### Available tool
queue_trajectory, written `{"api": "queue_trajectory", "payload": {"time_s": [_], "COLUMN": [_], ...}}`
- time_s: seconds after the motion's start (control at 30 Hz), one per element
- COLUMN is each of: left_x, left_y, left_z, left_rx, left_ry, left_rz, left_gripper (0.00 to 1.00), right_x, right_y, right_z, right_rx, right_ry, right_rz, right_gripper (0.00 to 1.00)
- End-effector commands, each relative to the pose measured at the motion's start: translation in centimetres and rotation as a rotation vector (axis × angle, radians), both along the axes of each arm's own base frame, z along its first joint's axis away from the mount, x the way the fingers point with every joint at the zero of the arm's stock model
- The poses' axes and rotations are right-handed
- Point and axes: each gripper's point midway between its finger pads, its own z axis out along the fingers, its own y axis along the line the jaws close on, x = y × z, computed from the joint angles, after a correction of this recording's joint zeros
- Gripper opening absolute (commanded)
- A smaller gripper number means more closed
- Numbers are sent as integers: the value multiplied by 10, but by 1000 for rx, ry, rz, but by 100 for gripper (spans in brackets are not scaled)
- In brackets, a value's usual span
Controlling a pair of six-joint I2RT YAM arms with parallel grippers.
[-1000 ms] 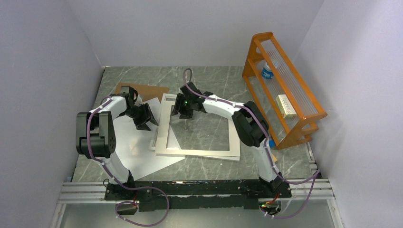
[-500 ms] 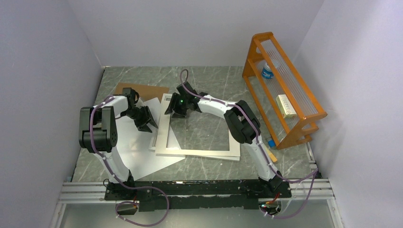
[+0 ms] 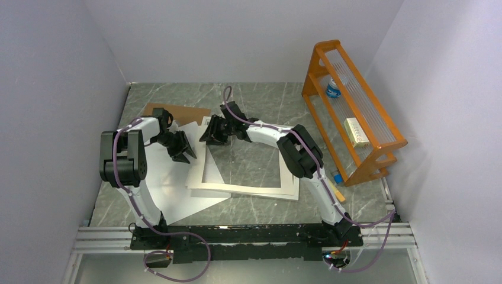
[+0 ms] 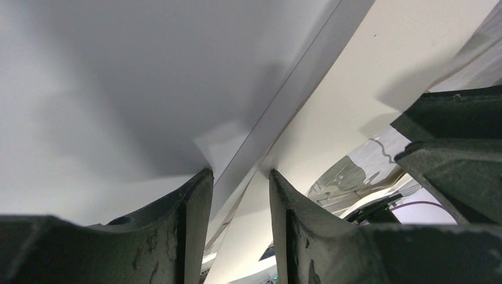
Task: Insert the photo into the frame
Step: Pick up the photo frame item from the photo frame.
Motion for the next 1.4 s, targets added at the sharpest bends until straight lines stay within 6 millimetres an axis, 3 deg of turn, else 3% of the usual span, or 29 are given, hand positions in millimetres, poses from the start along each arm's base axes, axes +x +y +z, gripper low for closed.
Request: {"api": "queue_trajectory", "payload": {"time_s": [0.0, 0.2, 0.43, 0.57, 0.8, 0.93, 1.03, 1.23, 1.37], "left_x": [9, 20, 15, 15, 22, 29, 38, 62, 76], "left_y": [-3, -13, -18, -9, -2, -6, 5, 35, 58], "left_z": [15, 58, 77, 83, 98, 106, 109, 117, 113], "left_rx": [-20, -131, -308, -369, -473, -531, -478, -407, -355], "left_ry": [-58, -183, -179, -189, -236, -267, -289, -352, -359], "left_rz": [-26, 6, 48, 98, 115, 103, 109, 178, 232], "left_gripper": [47, 64, 71, 59, 29, 4, 3, 3, 2], "right_x": [1, -2, -5, -7, 0, 6, 11, 28, 37], "right_y": [17, 18, 19, 18, 8, 3, -4, -43, -65], "right_z": [55, 69, 93, 96, 114, 121, 122, 132, 133], "right_rx": [174, 204, 269, 268, 274, 272, 247, 178, 139], "right_ry": [-121, -155, -175, -173, -194, -201, -207, -250, -248], "right_rz": [63, 87, 103, 106, 89, 86, 74, 3, -19], "right_gripper": [31, 17, 13, 16, 25, 26, 33, 51, 53]}}
